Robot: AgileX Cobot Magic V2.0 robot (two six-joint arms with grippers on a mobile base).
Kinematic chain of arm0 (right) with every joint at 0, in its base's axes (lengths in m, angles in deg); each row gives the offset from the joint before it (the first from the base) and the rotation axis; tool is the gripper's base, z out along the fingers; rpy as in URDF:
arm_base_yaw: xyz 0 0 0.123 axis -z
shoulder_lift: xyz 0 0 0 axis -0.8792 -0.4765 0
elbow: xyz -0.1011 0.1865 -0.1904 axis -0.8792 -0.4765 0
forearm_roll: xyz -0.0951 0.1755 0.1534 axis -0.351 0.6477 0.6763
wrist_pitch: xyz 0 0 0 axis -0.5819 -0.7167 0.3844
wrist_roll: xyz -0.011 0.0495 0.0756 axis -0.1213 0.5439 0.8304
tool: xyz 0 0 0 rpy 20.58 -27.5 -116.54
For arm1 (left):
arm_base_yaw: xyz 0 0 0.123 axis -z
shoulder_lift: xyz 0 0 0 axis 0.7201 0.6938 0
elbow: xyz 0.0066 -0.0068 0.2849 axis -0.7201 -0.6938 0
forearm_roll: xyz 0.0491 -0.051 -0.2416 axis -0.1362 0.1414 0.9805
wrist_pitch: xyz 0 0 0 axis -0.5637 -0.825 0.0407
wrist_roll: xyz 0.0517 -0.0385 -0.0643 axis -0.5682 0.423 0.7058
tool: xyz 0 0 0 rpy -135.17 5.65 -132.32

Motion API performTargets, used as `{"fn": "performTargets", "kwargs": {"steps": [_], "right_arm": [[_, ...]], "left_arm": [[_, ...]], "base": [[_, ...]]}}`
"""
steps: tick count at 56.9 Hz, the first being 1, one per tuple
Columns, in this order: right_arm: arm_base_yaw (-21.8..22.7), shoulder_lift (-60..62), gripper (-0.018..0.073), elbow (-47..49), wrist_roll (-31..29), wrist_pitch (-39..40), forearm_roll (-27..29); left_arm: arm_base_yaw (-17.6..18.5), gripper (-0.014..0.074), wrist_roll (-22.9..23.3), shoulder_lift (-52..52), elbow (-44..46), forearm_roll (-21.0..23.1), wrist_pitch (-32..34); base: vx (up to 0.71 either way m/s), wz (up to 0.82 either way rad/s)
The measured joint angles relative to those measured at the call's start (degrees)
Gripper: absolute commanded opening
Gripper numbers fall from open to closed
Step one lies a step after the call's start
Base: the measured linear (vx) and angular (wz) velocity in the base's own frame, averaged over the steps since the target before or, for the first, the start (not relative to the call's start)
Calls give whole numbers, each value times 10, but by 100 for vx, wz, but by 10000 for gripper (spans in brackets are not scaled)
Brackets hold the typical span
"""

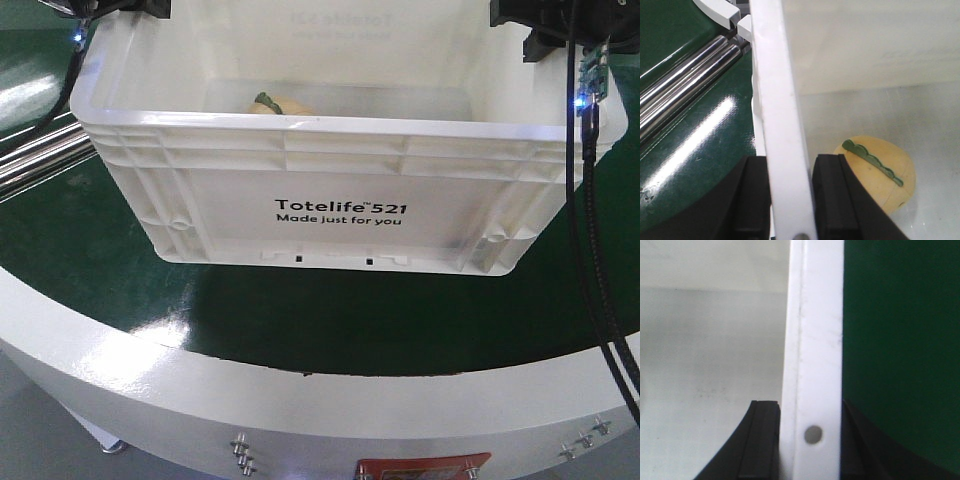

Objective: Place moving items into box and shelve
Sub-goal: 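Lift the tote off the conveyor with both grippers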

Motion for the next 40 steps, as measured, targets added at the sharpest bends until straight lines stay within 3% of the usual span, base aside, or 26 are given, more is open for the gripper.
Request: {"fn": "performTargets", "kwargs": {"steps": [40], "right_arm": [[0,0,-5,0,1,-1,0]], "left_arm": [[0,-1,0,0,0,0,0]], "base": [[0,0]]}}
